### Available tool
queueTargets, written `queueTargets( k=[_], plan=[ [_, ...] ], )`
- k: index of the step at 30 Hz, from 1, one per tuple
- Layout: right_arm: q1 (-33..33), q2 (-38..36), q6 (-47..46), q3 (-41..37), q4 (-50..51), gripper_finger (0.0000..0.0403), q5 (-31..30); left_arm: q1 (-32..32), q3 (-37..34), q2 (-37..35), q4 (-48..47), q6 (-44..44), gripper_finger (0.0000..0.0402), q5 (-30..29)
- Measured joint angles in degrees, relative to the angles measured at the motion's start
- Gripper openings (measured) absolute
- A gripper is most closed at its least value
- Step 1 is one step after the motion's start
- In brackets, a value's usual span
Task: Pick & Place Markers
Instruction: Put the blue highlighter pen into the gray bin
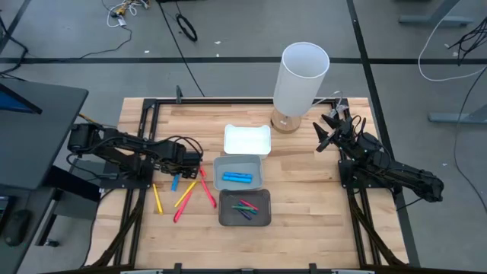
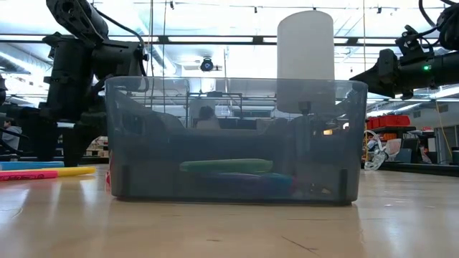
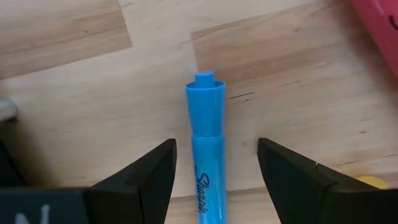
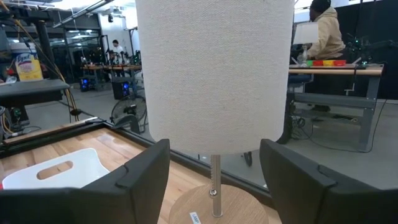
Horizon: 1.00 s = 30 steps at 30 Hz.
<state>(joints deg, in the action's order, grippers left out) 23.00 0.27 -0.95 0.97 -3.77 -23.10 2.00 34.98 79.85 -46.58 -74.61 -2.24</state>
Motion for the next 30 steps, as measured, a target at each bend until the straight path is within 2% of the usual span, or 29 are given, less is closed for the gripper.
queueTargets(
  k=[13, 30],
  plan=[
    [0.0, 0.0, 0.0, 0.0, 0.0, 0.0251, 0.0, 0.0, -0.1, 0.0, 0.4, 0.3, 0.0152, 0.0],
    [0.0, 0.0, 0.0, 0.0, 0.0, 0.0251, 0.0, 0.0, -0.1, 0.0, 0.9, 1.8, 0.0098, 0.4]
  ],
)
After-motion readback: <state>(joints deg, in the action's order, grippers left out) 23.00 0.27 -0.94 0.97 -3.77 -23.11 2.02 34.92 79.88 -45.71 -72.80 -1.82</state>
